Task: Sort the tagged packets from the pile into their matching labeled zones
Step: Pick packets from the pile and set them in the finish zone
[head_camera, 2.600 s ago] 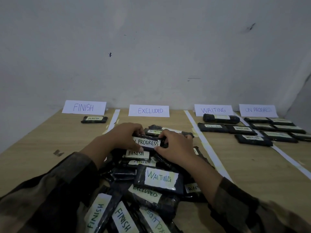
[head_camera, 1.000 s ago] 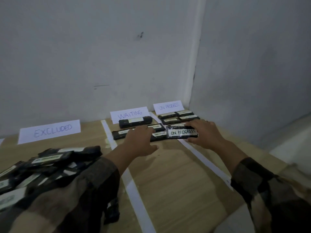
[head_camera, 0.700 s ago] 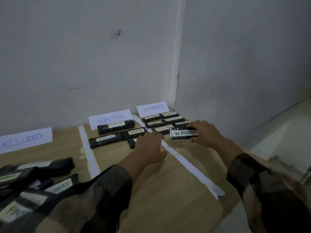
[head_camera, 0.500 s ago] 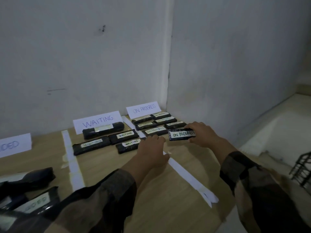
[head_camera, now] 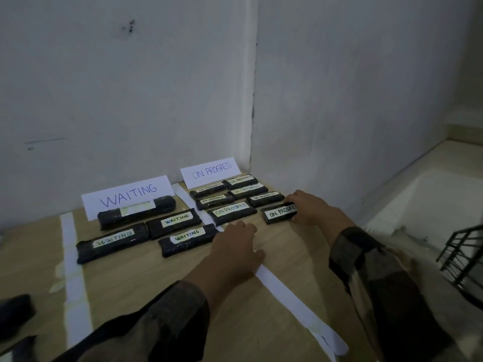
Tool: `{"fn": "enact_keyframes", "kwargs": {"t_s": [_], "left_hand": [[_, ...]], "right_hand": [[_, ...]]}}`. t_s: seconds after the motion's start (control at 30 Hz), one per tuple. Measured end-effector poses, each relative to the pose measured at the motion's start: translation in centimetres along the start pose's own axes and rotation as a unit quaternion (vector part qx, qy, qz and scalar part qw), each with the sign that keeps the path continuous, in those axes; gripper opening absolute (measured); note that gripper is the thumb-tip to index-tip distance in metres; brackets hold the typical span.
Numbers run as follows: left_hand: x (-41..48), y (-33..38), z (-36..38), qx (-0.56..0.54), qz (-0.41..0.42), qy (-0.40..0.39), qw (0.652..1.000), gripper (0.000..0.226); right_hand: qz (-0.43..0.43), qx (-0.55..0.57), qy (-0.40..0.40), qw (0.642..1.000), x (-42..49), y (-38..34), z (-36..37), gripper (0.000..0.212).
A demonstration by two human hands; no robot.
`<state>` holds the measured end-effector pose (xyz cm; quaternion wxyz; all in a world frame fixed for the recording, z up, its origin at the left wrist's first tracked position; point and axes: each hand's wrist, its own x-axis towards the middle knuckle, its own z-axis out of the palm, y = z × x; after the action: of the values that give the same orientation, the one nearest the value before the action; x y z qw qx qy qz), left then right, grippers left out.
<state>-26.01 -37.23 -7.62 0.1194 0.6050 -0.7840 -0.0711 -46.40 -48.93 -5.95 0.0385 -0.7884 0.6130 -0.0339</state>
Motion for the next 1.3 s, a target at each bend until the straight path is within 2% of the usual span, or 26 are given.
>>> {"fn": "enact_keyframes", "kwargs": {"t_s": [0.3, 0.67, 0.93, 1.3], "left_hand": [[0.2, -0.2, 0.7, -0.007, 0.029, 0.009, 1.0, 0.059], [-1.4, -1.1, -0.2, -0.026, 0.03, 0.044, 0.998, 0.054], [-4.7, -2.5, -3.2, -0.007, 0.014, 0.063, 0.998, 0.054], [-13.9, -7.7, -8.8, 0.052, -0.029, 0.077, 0.995, 0.058]], "right_hand": [[0.022, 0.001, -0.036, 0.999, 2.0, 0.5, 0.0, 0.061], [0.047, 0.017, 0.052, 0.997, -1.2, -1.1, 0.3, 0.052], [-0.025, 0.071, 0.122, 0.99, -6.7, -8.2, 0.1, 0.05], [-0.157, 0.104, 0.142, 0.972, -15.1, -19.4, 0.1, 0.049]]}}
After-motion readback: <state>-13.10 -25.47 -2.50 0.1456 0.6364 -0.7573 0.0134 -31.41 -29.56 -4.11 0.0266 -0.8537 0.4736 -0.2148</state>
